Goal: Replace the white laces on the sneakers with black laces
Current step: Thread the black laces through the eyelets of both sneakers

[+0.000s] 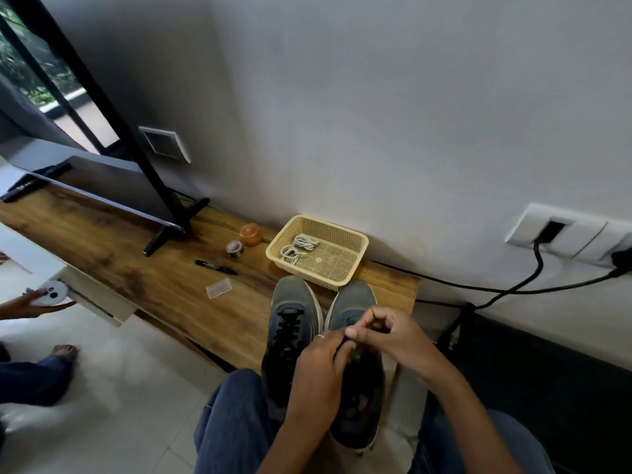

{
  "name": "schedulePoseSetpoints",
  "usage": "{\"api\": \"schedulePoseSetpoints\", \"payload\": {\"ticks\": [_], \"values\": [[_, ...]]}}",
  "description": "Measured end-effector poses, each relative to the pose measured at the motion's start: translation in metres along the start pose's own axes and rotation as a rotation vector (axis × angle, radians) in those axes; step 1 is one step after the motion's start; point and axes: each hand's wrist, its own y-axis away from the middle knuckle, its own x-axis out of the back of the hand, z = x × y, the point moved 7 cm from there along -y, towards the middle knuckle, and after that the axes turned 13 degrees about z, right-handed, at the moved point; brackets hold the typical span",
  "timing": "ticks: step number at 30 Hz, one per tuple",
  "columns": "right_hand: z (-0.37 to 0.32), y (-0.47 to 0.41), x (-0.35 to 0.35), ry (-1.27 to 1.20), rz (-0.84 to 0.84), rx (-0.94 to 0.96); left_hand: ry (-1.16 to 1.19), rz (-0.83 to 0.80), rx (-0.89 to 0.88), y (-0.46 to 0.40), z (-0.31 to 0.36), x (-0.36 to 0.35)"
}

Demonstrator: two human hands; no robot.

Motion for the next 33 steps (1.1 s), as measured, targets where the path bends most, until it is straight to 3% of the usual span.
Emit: {"api": "schedulePoseSetpoints", "payload": {"ticks": [2,5,8,16,20,28,33], "values": [[0.009,-0.015,0.011,0.07,0.055,0.003,0.012,0.044,0.024,-0.007,-0.003,-0.004],[0.039,-0.031,0.036,0.24,0.331,-0.009,-0.067,0.066,0.076,-0.013,-0.012,-0.012],[0.07,-0.03,0.042,0.226,0.507,-0.065,-0.151,0.05,0.124,-0.014,-0.02,-0.02],[0.106,-0.04,0.034,0.328,0.51,-0.144,-0.202,0.06,0.267,-0.023,-0.035,-0.04],[0.111,-0.036,0.043,0.243,0.534,-0.177,-0.188,0.076,0.302,-0.03,-0.038,-0.05],[0.122,-0.039,0.05,0.095,0.467,-0.224,-0.361,-0.066,0.155,-0.038,-0.031,-0.074],[0.125,-0.04,0.051,0.04,0.437,-0.253,-0.367,0.001,0.19,-0.04,-0.034,-0.076]]}}
